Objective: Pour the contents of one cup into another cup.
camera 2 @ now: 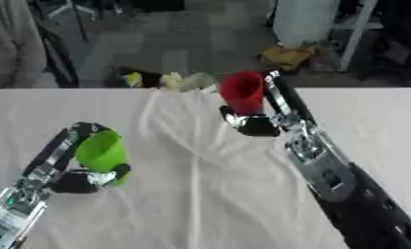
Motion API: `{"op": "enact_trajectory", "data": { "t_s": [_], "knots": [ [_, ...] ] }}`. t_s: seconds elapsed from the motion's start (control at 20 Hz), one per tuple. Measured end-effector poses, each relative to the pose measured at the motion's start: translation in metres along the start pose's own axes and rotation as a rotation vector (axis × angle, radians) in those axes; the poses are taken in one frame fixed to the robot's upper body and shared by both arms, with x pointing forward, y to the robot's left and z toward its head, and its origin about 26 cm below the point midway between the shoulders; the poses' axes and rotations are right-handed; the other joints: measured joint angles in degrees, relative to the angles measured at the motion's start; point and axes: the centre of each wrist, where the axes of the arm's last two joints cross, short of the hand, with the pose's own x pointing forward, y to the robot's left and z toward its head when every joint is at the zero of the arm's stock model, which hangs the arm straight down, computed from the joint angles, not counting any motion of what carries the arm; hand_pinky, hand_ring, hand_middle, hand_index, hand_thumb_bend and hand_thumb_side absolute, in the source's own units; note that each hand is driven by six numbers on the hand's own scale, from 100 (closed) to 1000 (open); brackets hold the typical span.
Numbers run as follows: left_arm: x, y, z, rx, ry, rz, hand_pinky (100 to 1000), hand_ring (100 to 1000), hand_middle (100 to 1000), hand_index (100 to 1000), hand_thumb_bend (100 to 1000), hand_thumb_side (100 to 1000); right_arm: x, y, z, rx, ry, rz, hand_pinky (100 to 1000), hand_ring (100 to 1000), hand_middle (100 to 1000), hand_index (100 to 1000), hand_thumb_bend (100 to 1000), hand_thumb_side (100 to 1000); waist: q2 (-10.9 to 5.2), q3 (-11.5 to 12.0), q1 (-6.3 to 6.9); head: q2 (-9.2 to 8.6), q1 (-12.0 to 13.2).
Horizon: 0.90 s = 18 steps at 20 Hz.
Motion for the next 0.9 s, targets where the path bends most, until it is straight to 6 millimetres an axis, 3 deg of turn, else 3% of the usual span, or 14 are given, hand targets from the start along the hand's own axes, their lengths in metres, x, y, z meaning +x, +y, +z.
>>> {"op": "enact_trajectory", "data": {
  "t_s": [0.5, 0.9],
  "knots": [
    [-0.006, -0.026, -0.012, -0.104, -0.020, -0.061, 100, 113, 360, 634, 287, 208, 0.044, -0.007, -0.015, 0.105, -0.130, 0.071, 519, 307, 294, 424, 100, 145, -0.30, -0.3, -0.37, 0.44, 0.2],
    [-0.010, -0.040, -0.018, -0.142, -0.029, -0.074, 100, 112, 360, 632, 283, 209, 0.071, 0.007, -0.023, 0.209, -0.227, 0.157, 525, 311, 296, 427, 100, 174, -0.40, -0.4, -0.41, 0.45, 0.1]
  ]
}}
